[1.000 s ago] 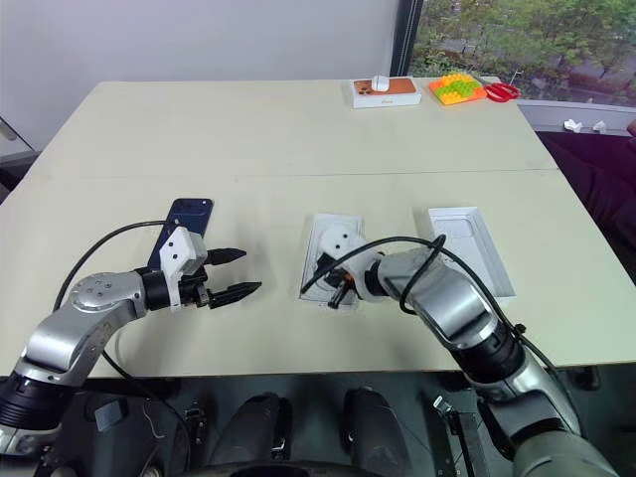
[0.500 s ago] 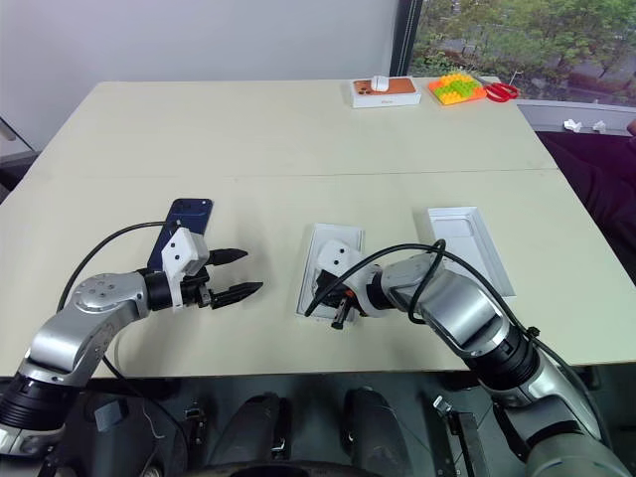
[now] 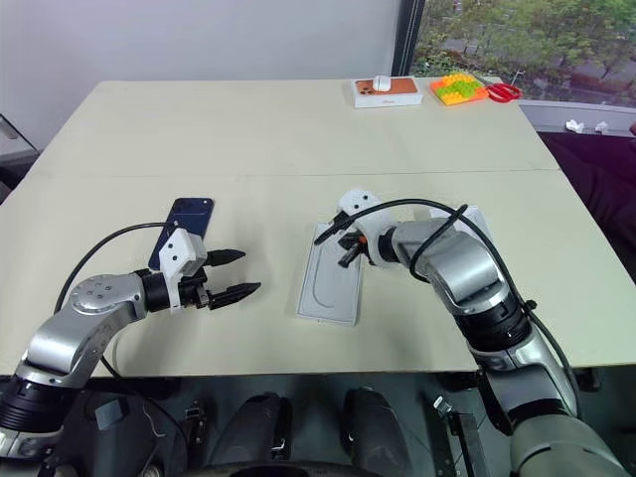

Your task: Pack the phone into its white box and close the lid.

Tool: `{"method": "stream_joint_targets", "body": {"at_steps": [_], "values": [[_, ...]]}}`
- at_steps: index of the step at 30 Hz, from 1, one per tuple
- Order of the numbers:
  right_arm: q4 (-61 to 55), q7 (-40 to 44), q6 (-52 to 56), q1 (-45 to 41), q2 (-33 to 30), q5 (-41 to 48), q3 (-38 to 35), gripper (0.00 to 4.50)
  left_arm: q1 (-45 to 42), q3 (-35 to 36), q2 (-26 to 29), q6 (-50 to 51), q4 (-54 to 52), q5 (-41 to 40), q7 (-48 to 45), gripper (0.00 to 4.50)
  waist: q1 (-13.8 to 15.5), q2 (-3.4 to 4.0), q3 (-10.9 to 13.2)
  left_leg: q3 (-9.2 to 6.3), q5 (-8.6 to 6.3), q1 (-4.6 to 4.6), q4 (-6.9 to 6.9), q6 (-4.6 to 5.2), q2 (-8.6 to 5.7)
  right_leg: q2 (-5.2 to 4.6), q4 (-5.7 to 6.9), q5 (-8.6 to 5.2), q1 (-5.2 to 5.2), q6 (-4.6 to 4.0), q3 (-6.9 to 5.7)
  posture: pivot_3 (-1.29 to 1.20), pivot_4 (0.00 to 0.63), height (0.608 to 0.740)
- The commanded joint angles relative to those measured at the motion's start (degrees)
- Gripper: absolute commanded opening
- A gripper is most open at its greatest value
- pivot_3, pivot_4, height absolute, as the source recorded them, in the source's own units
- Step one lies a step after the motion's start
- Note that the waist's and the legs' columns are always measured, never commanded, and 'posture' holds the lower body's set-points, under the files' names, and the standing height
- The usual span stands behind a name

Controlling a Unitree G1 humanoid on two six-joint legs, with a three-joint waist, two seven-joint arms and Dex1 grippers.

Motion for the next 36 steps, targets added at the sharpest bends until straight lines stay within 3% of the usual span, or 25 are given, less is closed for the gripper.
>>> {"method": "stream_joint_targets", "body": {"at_steps": [1, 14, 22, 36], "values": [[3.0, -1.8, -2.2, -0.4, 1.5, -1.9, -0.4, 0.04, -0.5, 1.1, -0.3, -0.3, -1.9, 0.1, -0.2, 3.83, 0.0, 0.00, 0.0, 0.00, 0.00, 0.00, 0.00, 0.00, 0.00, 0.00, 0.00, 0.00, 0.00, 0.00, 0.00, 0.00, 0.150, 0.740], [1.6, -1.3, -2.6, 1.7, 2.4, -1.9, 0.7, 0.04, 0.1, 2.2, -0.4, 0.2, -2.2, 0.4, 0.5, 3.83, 0.1, -0.01, 0.0, 0.00, 0.00, 0.01, 0.01, 0.00, 0.00, 0.00, 0.01, 0.00, 0.01, 0.00, 0.00, 0.00, 0.150, 0.740], [-8.6, 2.5, -15.3, 3.7, -0.2, -1.7, -1.6, 0.04, -2.0, 9.0, -0.9, 5.9, -0.7, -3.8, 3.6, 3.83, 0.0, 0.02, 0.0, -0.01, 0.00, -0.01, 0.01, 0.00, 0.01, 0.02, 0.01, 0.00, -0.01, 0.01, -0.01, 0.00, 0.150, 0.740], [-13.4, 8.5, -15.0, 6.8, -4.1, -1.2, 2.7, 0.04, -3.4, 14.0, 0.9, 12.7, 2.2, -4.7, 6.2, 3.83, -0.1, 0.01, 0.0, -0.04, 0.00, 0.00, 0.01, 0.00, 0.01, 0.01, 0.01, 0.00, -0.01, 0.01, -0.02, 0.00, 0.150, 0.740]]}}
